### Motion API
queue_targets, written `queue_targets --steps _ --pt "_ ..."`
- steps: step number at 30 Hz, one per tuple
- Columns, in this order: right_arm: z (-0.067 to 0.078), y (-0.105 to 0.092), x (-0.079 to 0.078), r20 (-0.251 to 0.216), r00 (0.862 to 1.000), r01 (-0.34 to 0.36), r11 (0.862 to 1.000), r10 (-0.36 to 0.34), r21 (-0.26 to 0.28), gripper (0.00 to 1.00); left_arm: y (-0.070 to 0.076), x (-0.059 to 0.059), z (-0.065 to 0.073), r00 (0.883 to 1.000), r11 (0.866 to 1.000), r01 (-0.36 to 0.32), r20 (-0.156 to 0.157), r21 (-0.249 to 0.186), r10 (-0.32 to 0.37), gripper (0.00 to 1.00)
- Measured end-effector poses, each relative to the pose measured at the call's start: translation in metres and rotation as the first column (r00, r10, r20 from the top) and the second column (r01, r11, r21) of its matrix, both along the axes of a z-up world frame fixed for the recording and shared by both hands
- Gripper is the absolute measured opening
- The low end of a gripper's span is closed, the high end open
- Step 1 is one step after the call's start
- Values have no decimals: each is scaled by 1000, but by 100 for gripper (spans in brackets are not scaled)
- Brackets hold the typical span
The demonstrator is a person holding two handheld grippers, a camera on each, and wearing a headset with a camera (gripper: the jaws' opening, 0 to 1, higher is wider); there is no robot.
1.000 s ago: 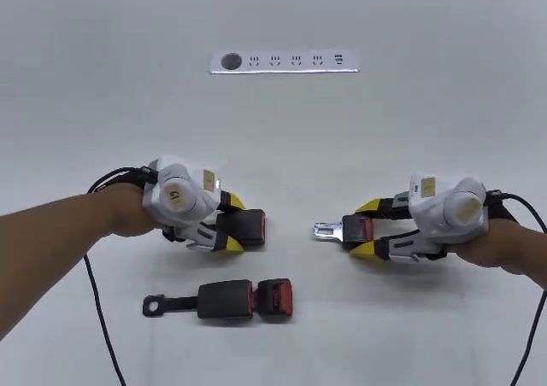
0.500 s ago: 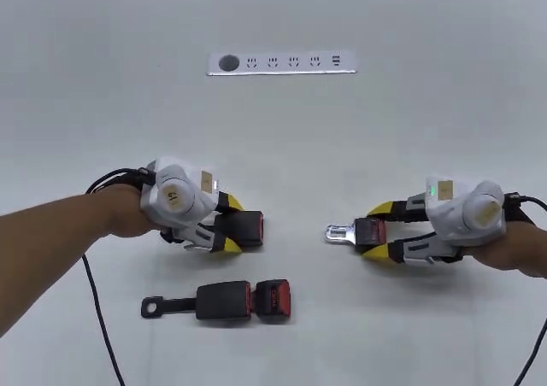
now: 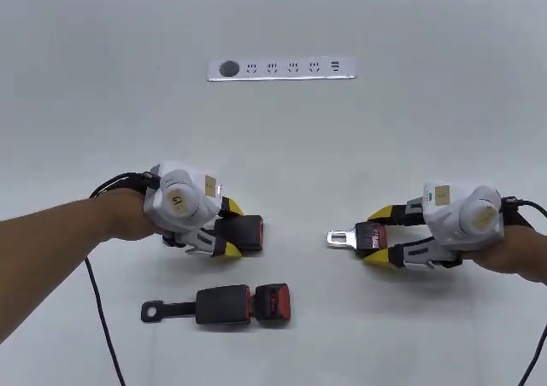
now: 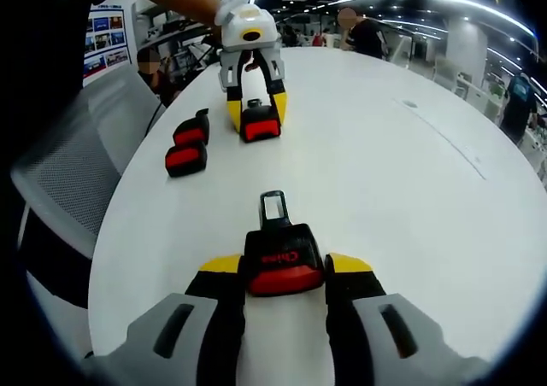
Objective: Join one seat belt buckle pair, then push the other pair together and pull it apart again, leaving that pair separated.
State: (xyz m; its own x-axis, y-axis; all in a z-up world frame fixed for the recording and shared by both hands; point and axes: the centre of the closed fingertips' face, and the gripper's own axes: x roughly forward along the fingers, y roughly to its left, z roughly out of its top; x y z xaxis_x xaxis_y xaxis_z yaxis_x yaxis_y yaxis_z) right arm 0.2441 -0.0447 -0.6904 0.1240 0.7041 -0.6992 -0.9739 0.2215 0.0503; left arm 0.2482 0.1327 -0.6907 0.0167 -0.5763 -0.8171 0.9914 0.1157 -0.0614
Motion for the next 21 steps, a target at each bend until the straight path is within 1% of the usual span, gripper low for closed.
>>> queue_targets --steps 1,2,3,4,5,6,8,9,10,11,12,13,14,15,16,17,18,19,20,21 --pt "0 -1 1 6 1000 14 1000 -14 -11 36 -2 -2 2 999 999 -40 -32 -10 40 39" --pt "0 0 3 2 999 49 999 -49 -16 38 -3 -3 3 997 998 -62 -55 -17 61 43" --pt "3 2 4 -12 996 86 996 -86 3 42 -5 -2 6 995 996 -84 -62 -33 82 49" --pt "6 2 4 -8 997 82 997 -81 13 46 -4 0 7 995 995 -89 -54 -32 87 53" --pt "10 1 8 10 994 109 994 -109 23 50 -2 0 8 995 995 -94 -47 -26 92 56" --pt "11 0 10 17 992 127 992 -127 22 55 -1 0 10 994 995 -101 -47 -26 99 60" --pt "14 0 14 18 984 174 984 -175 39 59 -3 -1 17 989 989 -139 -59 -45 136 63" --pt "17 0 17 21 978 207 977 -208 53 63 -4 0 23 985 985 -165 -64 -54 161 65" --pt "21 0 19 30 973 227 972 -229 57 65 -3 0 24 981 981 -187 -70 -57 183 67" --pt "22 -1 20 33 967 251 966 -253 58 66 1 1 23 978 978 -201 -63 -57 198 69" --pt "23 -1 20 34 964 260 964 -263 61 68 2 2 24 977 976 -210 -56 -58 207 74" --pt "27 -2 24 43 948 311 947 -315 75 69 1 4 25 972 970 -233 -38 -68 230 77" --pt "28 -1 24 43 945 321 944 -325 80 70 2 6 28 966 963 -257 -31 -79 256 81" --pt "30 -1 27 49 933 352 931 -358 97 73 1 9 33 954 948 -299 -30 -105 298 85" --pt "29 -3 30 61 923 372 922 -379 107 74 3 10 36 948 941 -318 -25 -118 317 87" --pt "31 -4 32 69 913 394 912 -402 114 74 4 13 41 936 927 -350 -11 -136 352 89" --pt "36 -3 30 64 889 442 887 -453 133 76 7 16 45 920 909 -388 -1 -153 392 90" --pt "40 -3 30 63 877 465 874 -477 143 76 9 18 47 907 895 -415 3 -163 421 92" --pt "43 -3 29 66 867 480 863 -494 154 77 13 20 47 893 879 -443 4 -175 450 95" --pt "47 -4 30 66 854 501 850 -516 166 78 16 22 49 874 857 -477 0 -194 486 98"
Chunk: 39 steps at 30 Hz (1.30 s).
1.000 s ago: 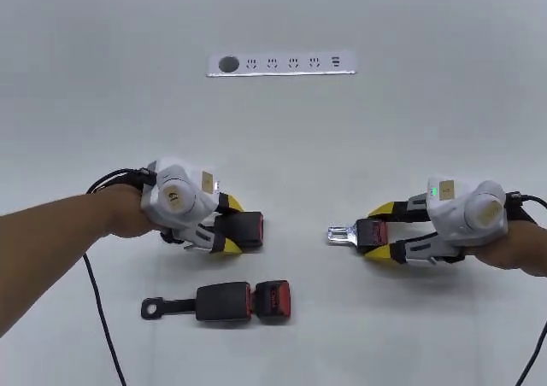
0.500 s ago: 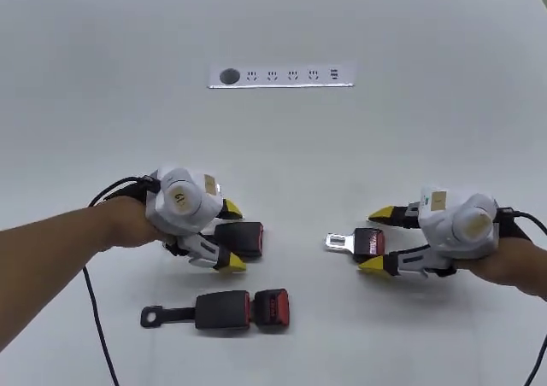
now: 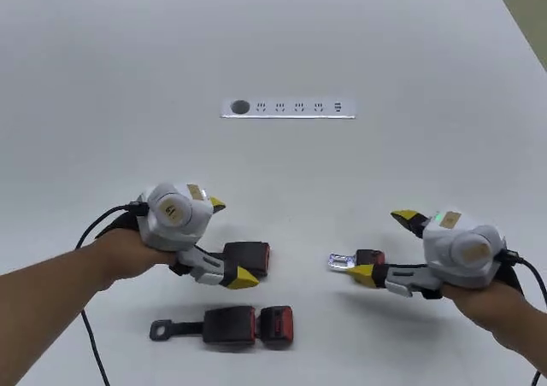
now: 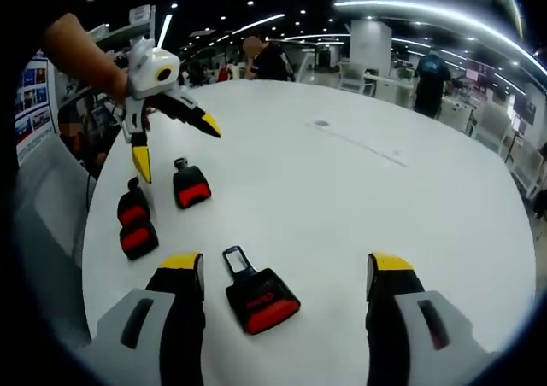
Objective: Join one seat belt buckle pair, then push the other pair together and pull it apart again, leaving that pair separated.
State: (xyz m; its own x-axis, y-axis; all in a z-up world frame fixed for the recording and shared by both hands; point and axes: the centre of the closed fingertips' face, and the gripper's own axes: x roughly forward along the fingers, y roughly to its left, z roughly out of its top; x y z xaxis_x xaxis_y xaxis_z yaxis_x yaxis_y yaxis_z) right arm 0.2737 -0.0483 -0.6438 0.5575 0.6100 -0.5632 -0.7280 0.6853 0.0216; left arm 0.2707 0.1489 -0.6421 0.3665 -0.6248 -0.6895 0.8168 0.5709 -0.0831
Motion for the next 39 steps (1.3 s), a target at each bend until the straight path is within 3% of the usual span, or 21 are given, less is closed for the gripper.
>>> queue_targets --steps 3,5,6,9,15,17,20,23,25,28,29,31,35,37,39 --pt "8 -5 2 18 996 86 996 -86 25 80 7 0 11 997 997 -71 20 -27 71 99" --pt "14 -7 3 33 990 139 989 -140 42 83 11 -3 17 991 988 -136 1 -71 136 100" --pt "16 -7 2 39 987 154 987 -156 50 84 17 -4 15 987 985 -163 -6 -62 163 100" --pt "17 -9 -1 43 979 198 978 -200 60 85 23 -6 23 980 978 -195 24 -73 197 100" --pt "29 -5 -13 72 966 241 968 -246 76 91 34 -16 42 951 937 -307 -4 -165 310 100" --pt "39 -5 -18 80 960 260 961 -267 91 92 44 -22 43 945 933 -320 20 -166 328 100" --pt "44 -5 -26 93 954 276 956 -285 99 96 50 -32 48 935 919 -344 20 -194 354 100" --pt "50 -4 -35 102 948 291 951 -301 101 99 56 -40 52 926 911 -359 47 -200 375 100" --pt "55 -4 -43 111 944 299 948 -310 109 99 61 -46 55 919 902 -372 50 -217 391 100" --pt "57 -2 -52 117 944 295 949 -307 113 99 66 -57 61 917 901 -371 63 -224 393 100" --pt "60 -1 -55 124 944 292 950 -305 112 99 67 -62 67 915 895 -373 63 -246 398 100" --pt "60 -2 -61 128 944 292 950 -305 114 99 72 -66 73 904 886 -382 95 -262 417 100" --pt "59 0 -71 130 945 286 951 -300 115 100 87 -75 74 897 879 -401 83 -260 434 100" --pt "61 0 -80 131 945 286 952 -299 110 100 94 -80 78 885 865 -417 93 -278 456 100" --pt "63 -1 -86 134 946 282 953 -296 113 100 99 -86 81 880 862 -422 101 -282 464 100"
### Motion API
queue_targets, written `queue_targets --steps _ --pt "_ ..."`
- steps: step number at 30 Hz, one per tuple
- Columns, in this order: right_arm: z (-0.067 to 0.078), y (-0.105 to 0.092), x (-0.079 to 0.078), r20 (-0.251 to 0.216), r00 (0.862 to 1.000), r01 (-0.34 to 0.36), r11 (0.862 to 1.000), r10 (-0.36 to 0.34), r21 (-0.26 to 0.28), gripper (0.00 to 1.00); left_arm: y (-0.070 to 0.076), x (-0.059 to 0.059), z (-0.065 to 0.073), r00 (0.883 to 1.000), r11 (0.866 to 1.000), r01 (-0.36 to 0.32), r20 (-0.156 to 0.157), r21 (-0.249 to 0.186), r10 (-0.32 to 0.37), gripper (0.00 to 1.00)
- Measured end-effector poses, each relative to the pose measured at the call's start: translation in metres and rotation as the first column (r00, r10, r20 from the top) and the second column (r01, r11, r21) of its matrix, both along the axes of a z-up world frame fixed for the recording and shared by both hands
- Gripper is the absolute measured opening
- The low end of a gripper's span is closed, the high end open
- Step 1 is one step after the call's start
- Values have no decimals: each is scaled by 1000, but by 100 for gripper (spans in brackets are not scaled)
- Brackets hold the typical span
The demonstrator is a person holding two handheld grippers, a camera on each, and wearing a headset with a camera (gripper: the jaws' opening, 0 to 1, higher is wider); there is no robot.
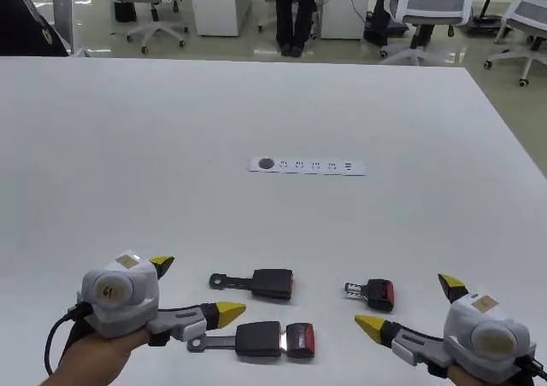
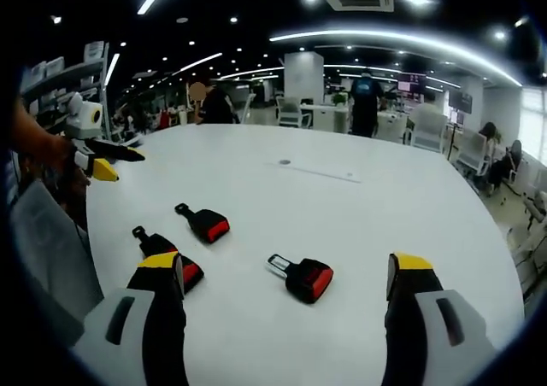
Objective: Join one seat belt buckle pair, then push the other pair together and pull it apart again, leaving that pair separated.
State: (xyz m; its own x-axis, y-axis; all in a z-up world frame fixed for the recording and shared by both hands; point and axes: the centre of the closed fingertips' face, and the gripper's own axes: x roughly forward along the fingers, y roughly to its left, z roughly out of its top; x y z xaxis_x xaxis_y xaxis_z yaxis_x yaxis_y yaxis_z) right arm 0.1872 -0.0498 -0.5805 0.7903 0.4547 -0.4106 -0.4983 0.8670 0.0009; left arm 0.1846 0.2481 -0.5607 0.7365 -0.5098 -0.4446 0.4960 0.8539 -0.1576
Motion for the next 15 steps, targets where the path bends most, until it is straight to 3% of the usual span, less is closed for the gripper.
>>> queue_targets --steps 5,10,15 --pt "3 0 -11 8 1000 -3 1000 3 1 100 4 -16 11 1000 1000 4 19 0 -4 100" --pt "2 3 -24 6 1000 -10 1000 10 -2 100 17 -28 10 1000 1000 7 26 24 -8 100" --pt "1 4 -36 5 1000 -14 1000 14 -7 100 22 -36 14 999 1000 -13 35 13 13 100"
